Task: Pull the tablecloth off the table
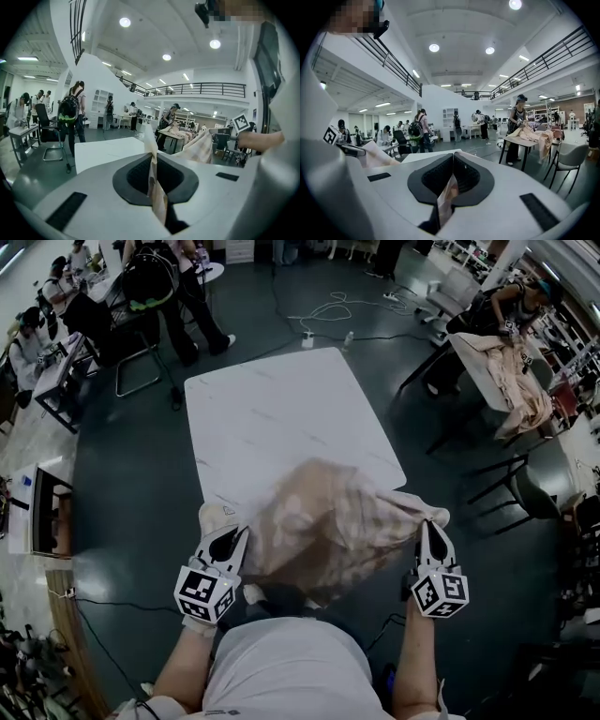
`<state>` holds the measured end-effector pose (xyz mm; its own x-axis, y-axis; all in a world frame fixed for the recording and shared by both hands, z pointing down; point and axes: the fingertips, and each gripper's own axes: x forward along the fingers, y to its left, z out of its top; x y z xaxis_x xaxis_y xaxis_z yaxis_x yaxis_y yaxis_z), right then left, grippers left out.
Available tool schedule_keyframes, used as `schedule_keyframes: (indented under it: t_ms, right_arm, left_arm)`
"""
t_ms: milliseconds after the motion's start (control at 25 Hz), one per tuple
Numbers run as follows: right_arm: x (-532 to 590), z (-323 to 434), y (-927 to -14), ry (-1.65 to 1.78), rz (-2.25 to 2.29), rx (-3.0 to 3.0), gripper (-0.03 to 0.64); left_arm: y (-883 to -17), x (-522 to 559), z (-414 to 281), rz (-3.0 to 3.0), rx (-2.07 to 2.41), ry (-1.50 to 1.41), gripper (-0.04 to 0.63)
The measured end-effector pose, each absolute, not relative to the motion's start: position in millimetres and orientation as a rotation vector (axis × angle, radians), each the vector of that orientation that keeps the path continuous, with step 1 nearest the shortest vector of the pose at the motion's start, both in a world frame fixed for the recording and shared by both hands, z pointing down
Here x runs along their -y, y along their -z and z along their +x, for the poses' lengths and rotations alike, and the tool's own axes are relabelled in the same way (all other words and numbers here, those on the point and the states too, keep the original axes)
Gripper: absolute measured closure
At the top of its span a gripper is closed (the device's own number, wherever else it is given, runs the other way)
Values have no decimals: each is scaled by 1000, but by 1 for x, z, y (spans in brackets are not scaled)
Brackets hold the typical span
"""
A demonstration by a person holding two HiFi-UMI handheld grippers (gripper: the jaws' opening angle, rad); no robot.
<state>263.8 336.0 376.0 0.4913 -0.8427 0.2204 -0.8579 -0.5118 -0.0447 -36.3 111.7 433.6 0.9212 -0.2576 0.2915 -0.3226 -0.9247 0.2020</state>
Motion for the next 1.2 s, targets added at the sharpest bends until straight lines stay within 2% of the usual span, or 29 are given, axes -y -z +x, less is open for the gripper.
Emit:
schedule_keyframes:
  t_ms: [680, 1200]
  right_arm:
    - [-330, 247, -304, -136, 2657, 1591, 588]
    - [-359, 240, -235, 161, 2741, 1516, 588]
  left_arm:
    - [-357, -147, 88, 2926, 174, -206, 583]
    - [-286, -150, 135, 3001, 37, -5, 583]
